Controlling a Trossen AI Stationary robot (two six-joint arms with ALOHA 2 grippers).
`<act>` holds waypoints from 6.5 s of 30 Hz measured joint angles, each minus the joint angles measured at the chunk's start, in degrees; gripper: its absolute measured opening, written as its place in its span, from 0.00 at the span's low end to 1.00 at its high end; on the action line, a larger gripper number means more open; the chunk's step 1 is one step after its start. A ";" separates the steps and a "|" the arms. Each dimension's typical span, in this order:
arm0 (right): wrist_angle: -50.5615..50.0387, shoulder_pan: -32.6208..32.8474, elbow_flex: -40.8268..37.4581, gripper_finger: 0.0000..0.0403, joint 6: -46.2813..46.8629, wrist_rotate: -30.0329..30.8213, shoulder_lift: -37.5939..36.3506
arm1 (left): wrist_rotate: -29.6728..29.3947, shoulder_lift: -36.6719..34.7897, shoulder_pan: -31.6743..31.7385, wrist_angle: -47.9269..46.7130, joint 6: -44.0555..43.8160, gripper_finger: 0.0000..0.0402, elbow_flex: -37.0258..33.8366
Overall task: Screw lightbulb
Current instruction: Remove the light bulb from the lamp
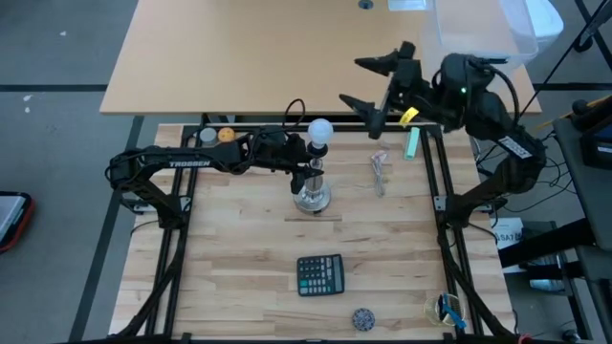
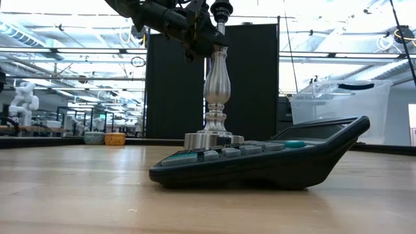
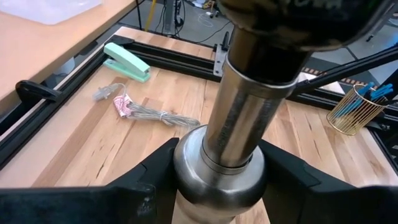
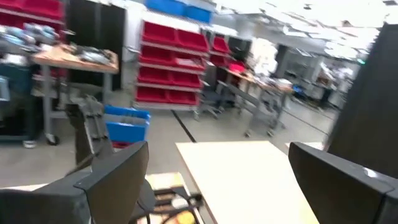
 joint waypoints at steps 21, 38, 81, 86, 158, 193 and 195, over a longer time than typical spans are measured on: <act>-5.57 12.86 -12.22 0.94 28.69 25.74 1.60 | -2.06 0.02 0.00 0.15 -0.31 0.44 0.07; 24.40 18.35 -32.78 0.94 27.58 46.04 2.46 | -3.85 0.02 0.00 0.18 -1.61 0.44 0.07; 33.85 14.36 -33.69 0.62 11.83 36.39 6.32 | -6.45 0.04 0.18 0.19 -2.35 0.44 -0.04; 27.01 11.80 -33.62 0.62 11.45 24.57 3.01 | -6.18 0.04 0.13 -0.04 -2.36 0.44 -0.02; 12.76 -17.72 -4.88 0.88 4.50 -50.69 2.71 | 1.16 -0.02 -0.37 -0.90 -2.64 0.44 0.04; -35.80 7.89 16.04 0.89 14.70 8.66 13.02 | -0.34 0.00 -0.26 -1.01 -1.18 0.44 0.04; -33.35 8.21 16.02 0.89 15.88 8.66 14.44 | -0.53 0.00 -0.26 -1.03 -1.18 0.44 0.04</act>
